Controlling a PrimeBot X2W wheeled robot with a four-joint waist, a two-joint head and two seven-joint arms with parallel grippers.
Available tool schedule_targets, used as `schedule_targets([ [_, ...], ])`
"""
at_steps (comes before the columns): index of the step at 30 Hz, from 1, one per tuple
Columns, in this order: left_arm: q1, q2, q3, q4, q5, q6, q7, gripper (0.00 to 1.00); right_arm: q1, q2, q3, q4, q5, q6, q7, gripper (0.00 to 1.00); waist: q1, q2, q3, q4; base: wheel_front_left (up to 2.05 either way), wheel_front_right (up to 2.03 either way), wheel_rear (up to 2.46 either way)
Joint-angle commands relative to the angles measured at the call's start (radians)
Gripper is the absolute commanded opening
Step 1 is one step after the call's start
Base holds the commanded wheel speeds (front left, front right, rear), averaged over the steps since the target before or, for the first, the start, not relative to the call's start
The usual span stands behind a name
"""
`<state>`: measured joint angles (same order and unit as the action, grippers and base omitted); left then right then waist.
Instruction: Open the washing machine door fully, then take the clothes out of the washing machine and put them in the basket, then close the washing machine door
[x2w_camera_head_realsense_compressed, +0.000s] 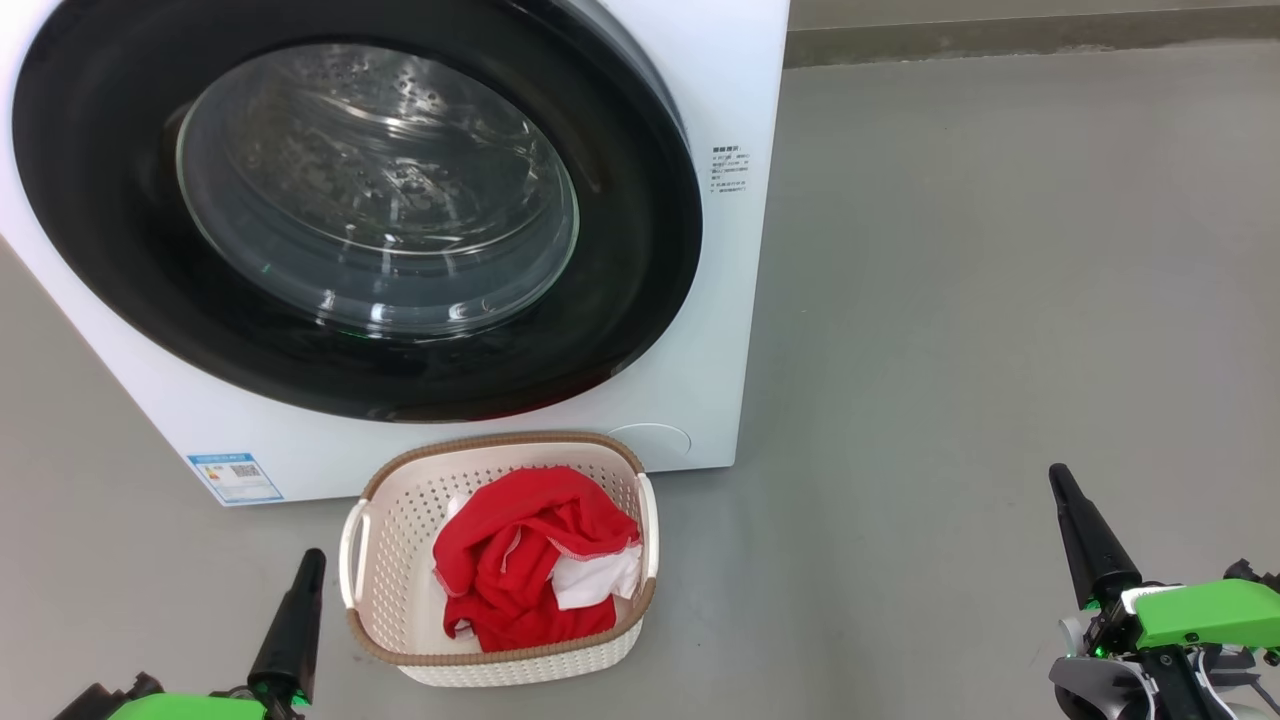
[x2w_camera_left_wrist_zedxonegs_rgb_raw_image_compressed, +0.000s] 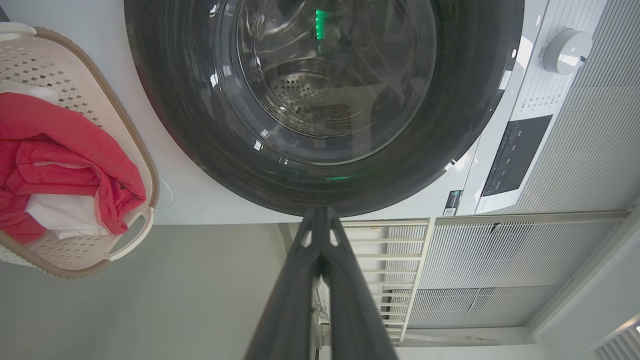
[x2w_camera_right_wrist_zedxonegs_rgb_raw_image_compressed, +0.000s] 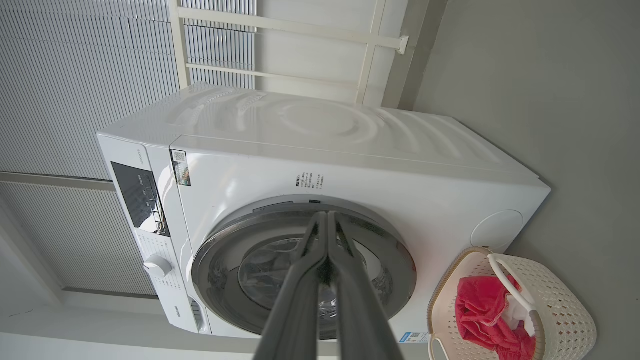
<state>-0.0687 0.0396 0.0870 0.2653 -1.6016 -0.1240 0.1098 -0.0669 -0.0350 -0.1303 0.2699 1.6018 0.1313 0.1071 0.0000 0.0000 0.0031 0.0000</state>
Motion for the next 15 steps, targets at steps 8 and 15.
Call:
schedule_targets([
  [8,-0.039,0.011,0.027,-0.020,-0.007,-0.007,0.003,0.00,-0.041,-0.016,0.016,-0.025,0.006,-0.001,0.007,0.00,0.0000,0.0000,0.000,0.000,0.00,0.00,0.00],
  [15,-0.039,0.011,0.027,-0.020,-0.007,-0.007,0.003,0.00,-0.041,-0.015,0.016,-0.025,0.006,-0.001,0.007,0.00,0.0000,0.0000,0.000,0.000,0.00,0.00,0.00],
])
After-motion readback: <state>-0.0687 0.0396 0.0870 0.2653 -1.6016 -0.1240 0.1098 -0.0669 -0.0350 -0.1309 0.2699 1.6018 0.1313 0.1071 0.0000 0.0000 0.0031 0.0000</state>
